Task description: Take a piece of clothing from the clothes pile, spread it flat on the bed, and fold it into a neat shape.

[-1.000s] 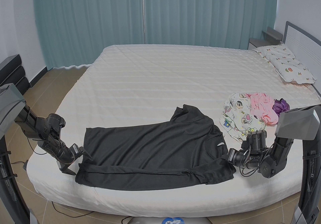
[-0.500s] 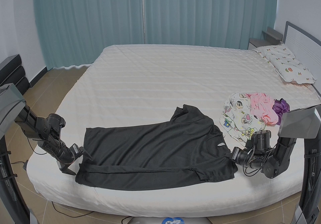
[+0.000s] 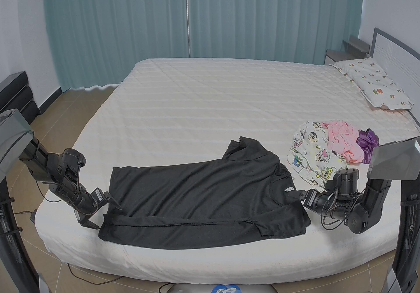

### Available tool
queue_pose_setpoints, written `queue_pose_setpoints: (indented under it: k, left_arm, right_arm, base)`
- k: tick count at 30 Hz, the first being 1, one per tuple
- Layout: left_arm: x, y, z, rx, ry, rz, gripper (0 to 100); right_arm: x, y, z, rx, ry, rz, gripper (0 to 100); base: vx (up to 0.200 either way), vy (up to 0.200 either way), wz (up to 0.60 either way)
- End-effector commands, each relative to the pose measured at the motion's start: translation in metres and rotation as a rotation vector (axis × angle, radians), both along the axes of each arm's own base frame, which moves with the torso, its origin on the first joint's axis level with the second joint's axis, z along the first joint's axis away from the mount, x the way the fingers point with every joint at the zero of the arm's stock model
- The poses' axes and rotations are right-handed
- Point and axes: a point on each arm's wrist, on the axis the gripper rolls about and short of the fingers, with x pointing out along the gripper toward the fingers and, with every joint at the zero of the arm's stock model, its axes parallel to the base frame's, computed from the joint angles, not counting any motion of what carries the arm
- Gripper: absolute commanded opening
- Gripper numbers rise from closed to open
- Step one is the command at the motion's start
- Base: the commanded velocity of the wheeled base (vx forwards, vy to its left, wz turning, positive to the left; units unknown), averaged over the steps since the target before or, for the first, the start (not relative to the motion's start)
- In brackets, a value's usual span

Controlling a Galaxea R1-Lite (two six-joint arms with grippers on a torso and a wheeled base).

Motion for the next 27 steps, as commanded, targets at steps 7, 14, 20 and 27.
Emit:
queue_pose_setpoints:
  k: [7, 14, 20, 27]
  left_arm:
    - [0.001, 0.001, 0.002, -0.004, -0.008, 0.004, 100]
    - [-0.007, -0.002, 0.036, -0.086, -0.089, 0.04, 100]
    - [0.0, -0.013, 0.039, -0.135, -0.131, 0.107, 100]
    - [-0.006, -0.047, 0.025, -0.082, -0.17, 0.078, 100]
  right_arm:
    - [0.002, -0.001, 0.016, 0.077, -0.027, -0.046, 100]
    - [0.001, 0.001, 0.018, 0.097, -0.024, -0.052, 100]
    - [-0.003, 0.006, 0.018, 0.096, -0.015, -0.038, 100]
    - [-0.006, 0.007, 0.017, 0.095, -0.015, -0.037, 100]
  base:
    - [0.0, 0.0, 0.0]
    - [0.0, 0.0, 0.0]
    - [0.0, 0.0, 0.0]
    - [0.0, 0.0, 0.0]
